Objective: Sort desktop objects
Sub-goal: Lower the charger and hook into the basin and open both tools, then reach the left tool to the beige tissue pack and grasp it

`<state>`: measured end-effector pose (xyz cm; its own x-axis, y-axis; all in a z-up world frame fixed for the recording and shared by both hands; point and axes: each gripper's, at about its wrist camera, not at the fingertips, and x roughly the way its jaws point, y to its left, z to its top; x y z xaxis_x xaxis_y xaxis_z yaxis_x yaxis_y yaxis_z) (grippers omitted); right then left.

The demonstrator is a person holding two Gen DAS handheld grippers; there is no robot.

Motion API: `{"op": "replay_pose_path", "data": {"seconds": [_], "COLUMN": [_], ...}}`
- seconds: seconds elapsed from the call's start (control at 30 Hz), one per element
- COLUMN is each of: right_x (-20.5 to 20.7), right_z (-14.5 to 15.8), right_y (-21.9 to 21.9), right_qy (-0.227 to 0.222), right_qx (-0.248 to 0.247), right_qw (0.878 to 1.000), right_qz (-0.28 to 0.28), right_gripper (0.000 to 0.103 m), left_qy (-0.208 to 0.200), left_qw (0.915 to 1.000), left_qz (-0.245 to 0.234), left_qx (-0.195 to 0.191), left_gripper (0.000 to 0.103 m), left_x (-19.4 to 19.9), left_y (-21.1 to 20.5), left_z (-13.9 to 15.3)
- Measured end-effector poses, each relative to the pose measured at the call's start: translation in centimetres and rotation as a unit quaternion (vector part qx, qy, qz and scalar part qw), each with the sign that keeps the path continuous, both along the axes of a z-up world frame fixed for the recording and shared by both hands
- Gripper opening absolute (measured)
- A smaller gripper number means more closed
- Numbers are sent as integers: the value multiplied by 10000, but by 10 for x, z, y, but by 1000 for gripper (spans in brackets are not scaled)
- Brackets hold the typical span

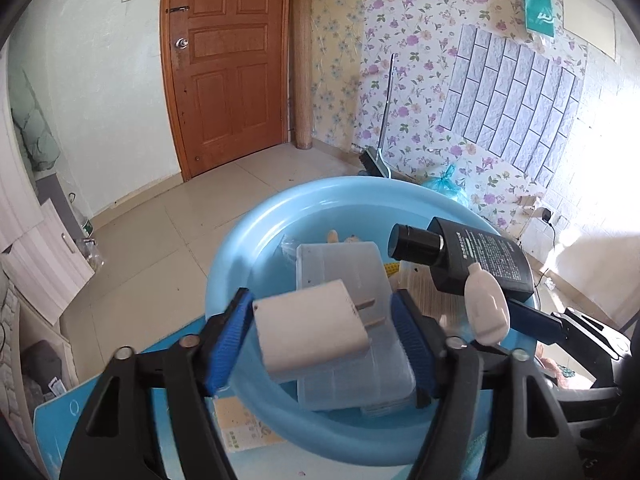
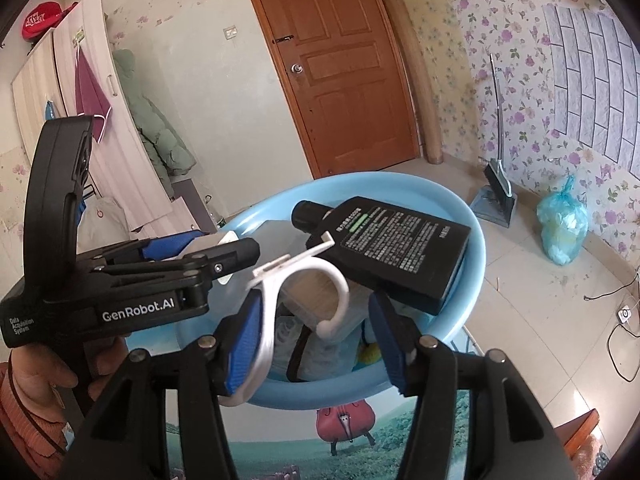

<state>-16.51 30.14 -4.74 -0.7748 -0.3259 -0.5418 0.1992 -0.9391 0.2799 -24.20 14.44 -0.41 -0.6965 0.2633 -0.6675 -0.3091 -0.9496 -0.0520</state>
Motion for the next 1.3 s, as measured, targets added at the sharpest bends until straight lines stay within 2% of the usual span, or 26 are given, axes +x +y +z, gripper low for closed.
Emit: {"op": "replay_pose_path", "data": {"seconds": [0.03,0.17,0.33,0.57,1.03,1.3], "right_x": [1,7,15,27,64,74], "right_z": [1,6,8,8,0,-3], "right_y": [0,-3,-12,-17,-23,-31], "right_qy": [19,118,175,126,-64,-125], "right_qx": [3,-49,-43,28,347,498], "right_qw": [10000,9999,9998,9998,9991,9983], "right_qz": [-9,21,118,148,212,269], "right_gripper": [53,54,54,54,54,54], "left_qy": [45,309,356,294,-111,-361], "left_qw": [10000,9995,9993,9984,9948,9923], "left_qz": [-26,-54,119,474,1008,1179], "left_qx": [-1,-77,-14,9,52,127], "left_gripper": [82,88,89,89,89,89], "left_x": [0,10,23,48,101,116], "left_y": [1,1,-13,-44,-98,-111], "left_z": [2,12,18,12,-18,-32]}}
